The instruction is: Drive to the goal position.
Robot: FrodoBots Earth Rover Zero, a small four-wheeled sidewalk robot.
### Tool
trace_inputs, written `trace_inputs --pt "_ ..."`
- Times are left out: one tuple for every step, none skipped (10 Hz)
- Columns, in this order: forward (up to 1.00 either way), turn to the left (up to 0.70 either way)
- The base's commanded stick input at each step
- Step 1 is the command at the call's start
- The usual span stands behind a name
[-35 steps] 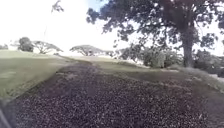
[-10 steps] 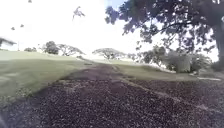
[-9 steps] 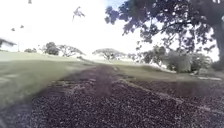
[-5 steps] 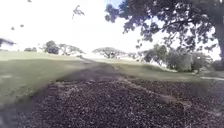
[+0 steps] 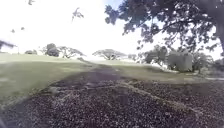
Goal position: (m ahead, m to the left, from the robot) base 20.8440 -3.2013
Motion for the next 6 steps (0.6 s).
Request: trace_inputs --pt "0.50 0.00" --pt "0.50 0.00" --pt "0.50 0.00" --pt "0.50 0.00" --pt "0.50 0.00" --pt "0.50 0.00"
